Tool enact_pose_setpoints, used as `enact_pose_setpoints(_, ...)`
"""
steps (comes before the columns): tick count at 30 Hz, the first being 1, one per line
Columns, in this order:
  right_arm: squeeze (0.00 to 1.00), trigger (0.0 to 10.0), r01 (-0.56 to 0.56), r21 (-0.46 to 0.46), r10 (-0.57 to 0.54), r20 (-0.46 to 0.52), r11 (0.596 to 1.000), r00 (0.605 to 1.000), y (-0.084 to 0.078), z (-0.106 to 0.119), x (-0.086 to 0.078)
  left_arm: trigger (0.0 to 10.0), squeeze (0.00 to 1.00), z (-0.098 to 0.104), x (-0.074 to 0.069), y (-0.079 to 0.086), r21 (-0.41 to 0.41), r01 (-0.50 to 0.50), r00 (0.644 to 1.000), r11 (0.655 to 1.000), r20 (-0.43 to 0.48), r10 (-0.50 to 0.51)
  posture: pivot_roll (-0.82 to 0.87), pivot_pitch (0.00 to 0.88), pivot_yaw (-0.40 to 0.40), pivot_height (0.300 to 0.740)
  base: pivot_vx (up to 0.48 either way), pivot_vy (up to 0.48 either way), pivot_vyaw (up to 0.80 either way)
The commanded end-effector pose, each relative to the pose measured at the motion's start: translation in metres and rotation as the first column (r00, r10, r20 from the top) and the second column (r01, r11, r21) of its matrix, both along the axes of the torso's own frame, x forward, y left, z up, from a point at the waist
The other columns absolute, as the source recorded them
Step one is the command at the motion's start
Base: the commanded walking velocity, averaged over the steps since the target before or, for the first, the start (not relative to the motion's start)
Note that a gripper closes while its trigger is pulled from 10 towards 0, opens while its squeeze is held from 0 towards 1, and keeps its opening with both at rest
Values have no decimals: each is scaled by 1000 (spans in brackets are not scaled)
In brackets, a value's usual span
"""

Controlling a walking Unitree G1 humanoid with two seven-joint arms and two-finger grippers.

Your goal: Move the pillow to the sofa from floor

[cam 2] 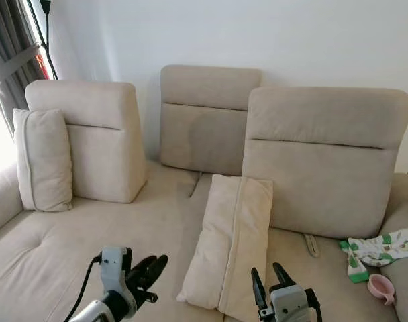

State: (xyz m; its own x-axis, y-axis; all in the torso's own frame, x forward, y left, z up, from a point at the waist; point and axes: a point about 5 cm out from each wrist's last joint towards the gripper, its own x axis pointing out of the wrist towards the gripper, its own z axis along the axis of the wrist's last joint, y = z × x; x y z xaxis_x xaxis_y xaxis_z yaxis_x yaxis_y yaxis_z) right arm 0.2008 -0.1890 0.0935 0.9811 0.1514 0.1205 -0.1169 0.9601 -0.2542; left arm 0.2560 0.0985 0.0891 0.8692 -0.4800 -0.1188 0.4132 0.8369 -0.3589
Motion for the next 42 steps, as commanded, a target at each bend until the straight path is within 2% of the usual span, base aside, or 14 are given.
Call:
enact_pose_setpoints(1,0,10000,-8,11,8,-20,1000,1000,0,-5,-1,10000,0,0,0,-1,15,19,1000,1000,5,-19,133,0,51,740,0,0,0)
enact_pose_setpoints(10,0,10000,-28,33,29,-11,999,1000,5,-8,2,10000,0,2,4,-8,57,27,999,998,31,-29,129,0,55,740,0,0,0)
enact_pose_setpoints(15,0,10000,-23,38,23,-8,999,1000,6,-10,2,10000,0,2,5,-13,64,74,997,995,34,-76,121,0,61,740,0,0,0)
enact_pose_setpoints(28,0,10000,-18,48,18,-13,999,1000,6,-13,2,10000,0,2,3,-15,75,78,995,994,50,-82,120,0,56,740,0,0,0)
enact_pose_setpoints(42,0,10000,-21,52,21,-4,998,1000,6,-14,6,10000,0,4,6,-14,85,72,995,994,62,-77,127,0,55,740,0,0,0)
